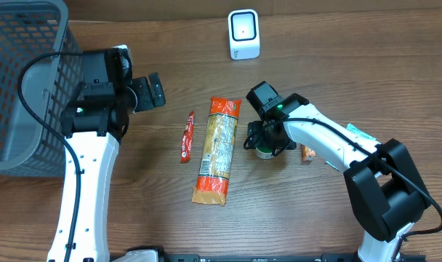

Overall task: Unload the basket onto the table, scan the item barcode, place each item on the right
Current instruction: 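Lift the green-lidded jar upward with the right gripper, then carry the jar up to the white barcode scanner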

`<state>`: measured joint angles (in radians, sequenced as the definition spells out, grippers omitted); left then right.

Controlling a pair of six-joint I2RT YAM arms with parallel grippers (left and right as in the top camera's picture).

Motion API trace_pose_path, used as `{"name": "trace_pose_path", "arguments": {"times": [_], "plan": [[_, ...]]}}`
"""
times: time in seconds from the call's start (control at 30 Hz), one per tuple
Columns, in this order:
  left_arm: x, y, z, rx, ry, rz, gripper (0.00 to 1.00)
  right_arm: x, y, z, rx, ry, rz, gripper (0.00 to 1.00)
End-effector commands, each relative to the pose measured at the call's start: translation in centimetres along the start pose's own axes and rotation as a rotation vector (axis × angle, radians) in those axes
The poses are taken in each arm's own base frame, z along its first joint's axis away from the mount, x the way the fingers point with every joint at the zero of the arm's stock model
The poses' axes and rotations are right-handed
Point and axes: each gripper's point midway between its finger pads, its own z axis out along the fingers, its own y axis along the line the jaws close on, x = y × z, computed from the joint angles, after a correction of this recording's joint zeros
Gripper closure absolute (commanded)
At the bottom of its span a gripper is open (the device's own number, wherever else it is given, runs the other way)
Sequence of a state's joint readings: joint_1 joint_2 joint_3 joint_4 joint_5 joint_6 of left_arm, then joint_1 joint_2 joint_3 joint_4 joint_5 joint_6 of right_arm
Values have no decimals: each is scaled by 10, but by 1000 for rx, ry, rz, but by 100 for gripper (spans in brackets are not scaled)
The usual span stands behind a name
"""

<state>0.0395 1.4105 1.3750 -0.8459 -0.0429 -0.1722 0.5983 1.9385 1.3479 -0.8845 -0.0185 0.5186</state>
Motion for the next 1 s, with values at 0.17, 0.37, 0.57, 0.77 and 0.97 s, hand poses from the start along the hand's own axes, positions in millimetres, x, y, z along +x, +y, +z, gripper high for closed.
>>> {"name": "trace_pose_path", "arguments": {"times": [0.17,0.37,0.57,0.77,0.97], "plan": [[-2,2,1,-12,-3,12,0,7,-3,1,24,22,-16,16],[-2,2,1,-12,-3,12,0,10,-3,1,27,34,-38,20],[-2,2,1,-12,-3,12,0,11,1,1,23,30,-76,25],[-2,2,1,-12,-3,12,0,12,3,1,20,28,-81,42],[-2,2,1,-12,-3,12,0,11,2,1,21,26,-77,57]]}}
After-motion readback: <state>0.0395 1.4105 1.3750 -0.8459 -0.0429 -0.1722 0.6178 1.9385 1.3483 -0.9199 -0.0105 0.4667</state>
